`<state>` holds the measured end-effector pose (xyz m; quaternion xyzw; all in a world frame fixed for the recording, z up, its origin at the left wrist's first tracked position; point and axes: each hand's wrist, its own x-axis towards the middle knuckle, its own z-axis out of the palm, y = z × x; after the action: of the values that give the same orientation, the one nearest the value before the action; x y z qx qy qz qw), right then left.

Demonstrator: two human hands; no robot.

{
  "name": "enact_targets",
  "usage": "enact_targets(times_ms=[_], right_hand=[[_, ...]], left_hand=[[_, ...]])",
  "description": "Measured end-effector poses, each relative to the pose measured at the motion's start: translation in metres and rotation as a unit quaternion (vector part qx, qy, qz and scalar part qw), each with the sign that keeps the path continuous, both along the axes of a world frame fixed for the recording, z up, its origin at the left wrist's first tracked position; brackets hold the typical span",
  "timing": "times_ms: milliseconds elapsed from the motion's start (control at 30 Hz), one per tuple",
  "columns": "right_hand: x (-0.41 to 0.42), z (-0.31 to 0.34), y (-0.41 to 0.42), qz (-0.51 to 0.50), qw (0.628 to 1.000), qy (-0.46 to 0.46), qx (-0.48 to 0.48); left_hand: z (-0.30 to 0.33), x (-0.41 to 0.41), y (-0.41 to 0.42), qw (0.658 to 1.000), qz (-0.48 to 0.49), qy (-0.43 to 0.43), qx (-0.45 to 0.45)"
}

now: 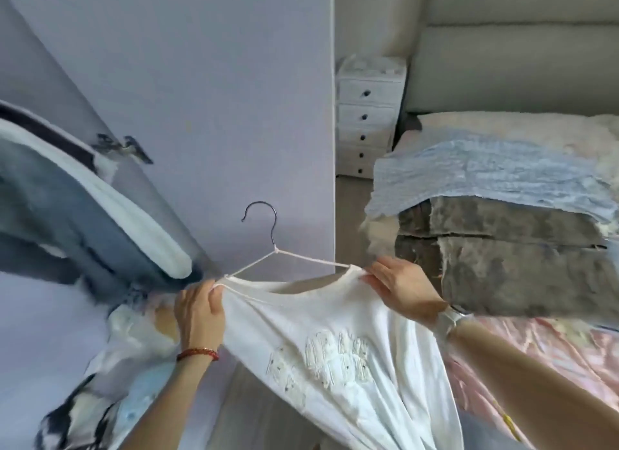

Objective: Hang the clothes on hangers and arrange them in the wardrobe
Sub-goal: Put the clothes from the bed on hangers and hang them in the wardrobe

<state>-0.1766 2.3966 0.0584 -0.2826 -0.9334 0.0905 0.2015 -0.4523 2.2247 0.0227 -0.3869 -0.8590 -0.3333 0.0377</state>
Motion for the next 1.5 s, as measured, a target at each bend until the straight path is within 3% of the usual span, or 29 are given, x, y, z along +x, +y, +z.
enact_targets(times_ms=[200, 367, 700, 800, 933, 1033, 1200, 1333, 1500], right_hand=[[-0.111, 0.028, -0.027, 0.144, 0.989, 0.033, 0.011], [-0.187, 0.057, -0.050, 0.230, 0.971, 0.039, 0.055], [-0.341, 0.107, -0.096, 0.309, 0.936, 0.142, -0.088], [-0.395, 0.125, -0.112, 0.306, 0.928, 0.150, -0.152], [-0.458, 0.153, -0.127, 0.285, 0.922, 0.158, -0.208], [-0.498, 0.175, -0.135, 0.265, 0.917, 0.169, -0.246], [-0.557, 0.197, -0.137, 0.231, 0.918, 0.196, -0.255], [-0.597, 0.201, -0.139, 0.225, 0.921, 0.178, -0.262], [-0.612, 0.174, -0.139, 0.232, 0.930, 0.134, -0.250]], left_hand=[[0.024, -0.064, -0.077, 0.986, 0.143, 0.041, 0.072], [0.056, -0.109, -0.119, 0.966, 0.239, 0.058, 0.078], [0.144, -0.175, -0.168, 0.903, 0.396, 0.096, 0.134], [0.185, -0.177, -0.162, 0.894, 0.380, 0.171, 0.163], [0.244, -0.186, -0.148, 0.854, 0.378, 0.340, 0.112], [0.277, -0.202, -0.133, 0.815, 0.381, 0.437, 0.023], [0.289, -0.230, -0.129, 0.784, 0.432, 0.431, -0.114], [0.284, -0.242, -0.131, 0.736, 0.464, 0.470, -0.149], [0.280, -0.249, -0.133, 0.714, 0.482, 0.478, -0.173]])
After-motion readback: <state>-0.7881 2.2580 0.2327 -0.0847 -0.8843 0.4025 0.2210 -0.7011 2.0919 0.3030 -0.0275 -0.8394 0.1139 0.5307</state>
